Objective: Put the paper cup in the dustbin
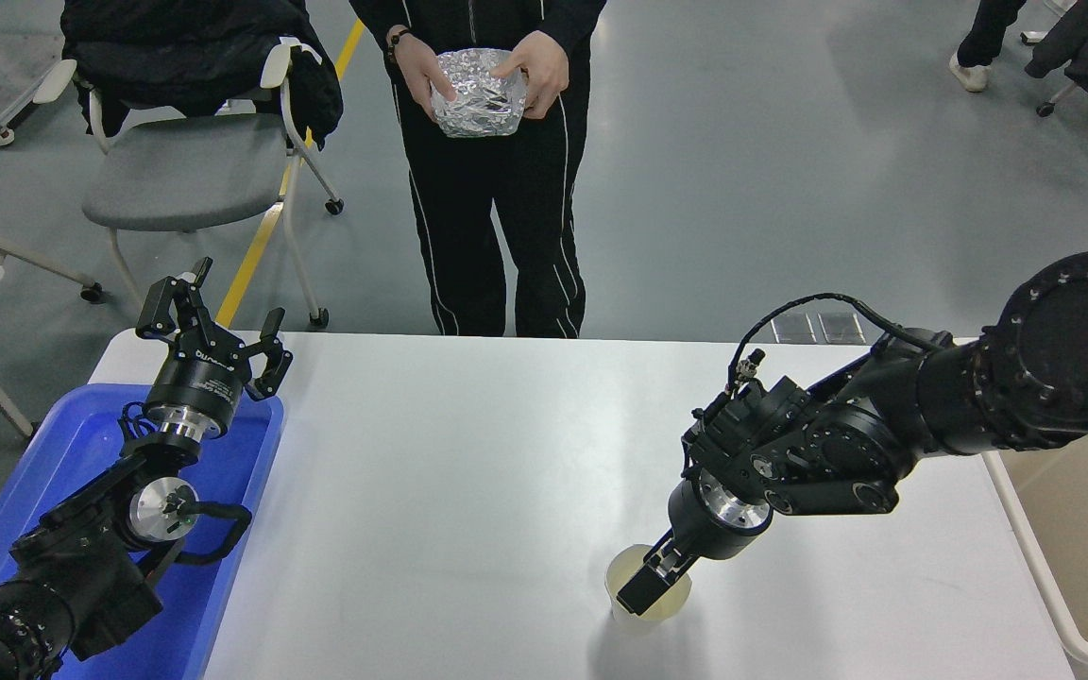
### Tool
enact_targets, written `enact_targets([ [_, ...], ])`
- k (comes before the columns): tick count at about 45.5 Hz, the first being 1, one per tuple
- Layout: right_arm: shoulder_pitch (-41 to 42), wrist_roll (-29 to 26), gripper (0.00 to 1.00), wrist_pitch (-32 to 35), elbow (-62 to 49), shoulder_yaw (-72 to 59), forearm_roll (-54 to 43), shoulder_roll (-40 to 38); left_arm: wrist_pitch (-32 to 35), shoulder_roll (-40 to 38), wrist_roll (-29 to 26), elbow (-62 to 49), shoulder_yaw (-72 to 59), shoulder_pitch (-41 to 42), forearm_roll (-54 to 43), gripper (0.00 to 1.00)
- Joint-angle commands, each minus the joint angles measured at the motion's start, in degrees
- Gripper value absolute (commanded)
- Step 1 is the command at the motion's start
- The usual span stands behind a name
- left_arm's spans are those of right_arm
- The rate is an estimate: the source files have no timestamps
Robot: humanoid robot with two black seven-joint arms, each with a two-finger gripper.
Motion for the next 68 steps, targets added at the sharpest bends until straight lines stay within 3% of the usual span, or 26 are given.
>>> enact_targets([
  [1, -0.9, -0.1, 0.99, -0.1, -1.2, 0.1, -0.4, -0.9, 0.0, 0.0, 0.0, 0.0, 0.0, 0.0, 0.0, 1.00],
  [12, -3.1, -0.1, 0.93, -1.1, -5.5, -0.2, -0.5, -0.8, 0.0, 0.0, 0.0, 0.0, 0.0, 0.0, 0.0, 1.00],
  [20, -4.0, 0.0, 0.75, -1.9, -7.6, -0.4, -0.5, -0.8, 0.0, 0.0, 0.1, 0.0, 0.0, 0.0, 0.0, 1.00],
  [22, -4.1, 0.0, 0.63, -2.0, -7.6, -0.5, -0.9, -0.8, 0.0, 0.0, 0.0, 0.0, 0.0, 0.0, 0.0, 1.00],
  [26, -4.0, 0.0, 0.13, -1.9, -7.6, -1.1, -4.1, -0.8, 0.0, 0.1, 0.0, 0.0, 0.0, 0.0, 0.0, 1.00],
  [27, -4.1, 0.0, 0.03, -1.9, -7.6, -1.4, -4.9, -0.8, 0.0, 0.0, 0.0, 0.0, 0.0, 0.0, 0.0, 1.00],
  [28, -4.2, 0.0, 0.00, -2.0, -7.6, -1.6, -5.3, -0.8, 0.0, 0.0, 0.0, 0.0, 0.0, 0.0, 0.0, 1.00],
  [55, -3.3, 2.9, 0.00, -2.3, -7.4, 0.7, -5.5, -3.2, 0.0, 0.0, 0.0, 0.0, 0.0, 0.0, 0.0, 1.00],
  [68, 0.1, 5.9, 0.00, -2.0, -8.5, 13.5, -3.4, -7.9, 0.0, 0.0, 0.0, 0.0, 0.0, 0.0, 0.0, 1.00],
])
